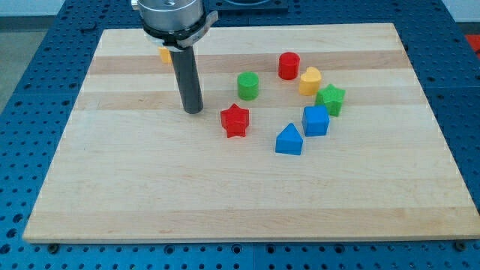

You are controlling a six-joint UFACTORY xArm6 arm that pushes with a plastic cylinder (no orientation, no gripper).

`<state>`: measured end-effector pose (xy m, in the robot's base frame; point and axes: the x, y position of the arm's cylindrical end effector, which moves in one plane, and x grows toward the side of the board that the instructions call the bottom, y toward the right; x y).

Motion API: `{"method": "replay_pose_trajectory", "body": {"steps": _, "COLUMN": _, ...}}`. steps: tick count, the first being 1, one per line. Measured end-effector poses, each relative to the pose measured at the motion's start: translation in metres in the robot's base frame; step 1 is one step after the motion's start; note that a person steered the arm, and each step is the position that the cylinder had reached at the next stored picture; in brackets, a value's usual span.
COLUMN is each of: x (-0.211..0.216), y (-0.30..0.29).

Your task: Move red star towards the blue triangle

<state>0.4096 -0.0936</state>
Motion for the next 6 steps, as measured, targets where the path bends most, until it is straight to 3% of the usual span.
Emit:
{"method": "replay_pose_trajectory", "body": {"steps": 2, "x": 0.022, "y": 0.005}}
{"method": "replay_pose_trajectory", "body": {"steps": 6, "x": 0.022, "y": 0.068}}
